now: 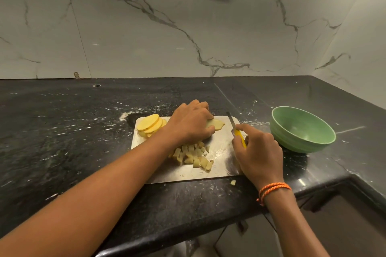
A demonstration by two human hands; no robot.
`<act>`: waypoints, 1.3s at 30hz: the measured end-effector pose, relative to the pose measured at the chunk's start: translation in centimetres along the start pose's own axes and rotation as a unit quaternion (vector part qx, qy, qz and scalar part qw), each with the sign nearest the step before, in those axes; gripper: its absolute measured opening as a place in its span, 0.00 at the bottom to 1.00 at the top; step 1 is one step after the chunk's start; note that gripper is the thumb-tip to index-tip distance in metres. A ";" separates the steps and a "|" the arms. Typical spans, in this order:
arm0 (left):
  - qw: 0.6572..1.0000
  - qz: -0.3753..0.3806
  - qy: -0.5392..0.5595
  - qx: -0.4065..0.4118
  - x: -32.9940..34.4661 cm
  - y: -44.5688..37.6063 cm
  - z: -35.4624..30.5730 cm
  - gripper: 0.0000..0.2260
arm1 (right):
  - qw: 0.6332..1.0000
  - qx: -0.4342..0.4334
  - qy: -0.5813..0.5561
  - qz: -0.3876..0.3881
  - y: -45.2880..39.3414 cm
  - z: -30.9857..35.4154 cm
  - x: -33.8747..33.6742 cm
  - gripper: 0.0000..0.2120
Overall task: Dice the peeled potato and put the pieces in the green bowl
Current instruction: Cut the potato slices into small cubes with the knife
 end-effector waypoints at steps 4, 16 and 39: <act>1.000 0.002 -0.012 -0.012 -0.1 0.2 0.4 0.23 | 1.000 -0.001 0.025 0.011 0.5 0.6 0.3 0.16; 0.982 0.023 0.160 -0.097 -1.6 0.5 4.3 0.08 | 0.996 -0.052 0.004 0.074 0.2 2.1 0.9 0.16; 0.995 -0.008 0.054 -0.078 -0.1 0.3 1.4 0.22 | 0.992 -0.102 0.043 0.063 0.3 3.2 0.7 0.17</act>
Point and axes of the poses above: each hand's wrist, its own y-axis away from the middle knuckle, its own x-axis out of the palm, z = x × y, the point moved 8 cm from there along -y, towards the middle knuckle, and after that the axes turned 9 degrees about -x, right-handed, at the moved point
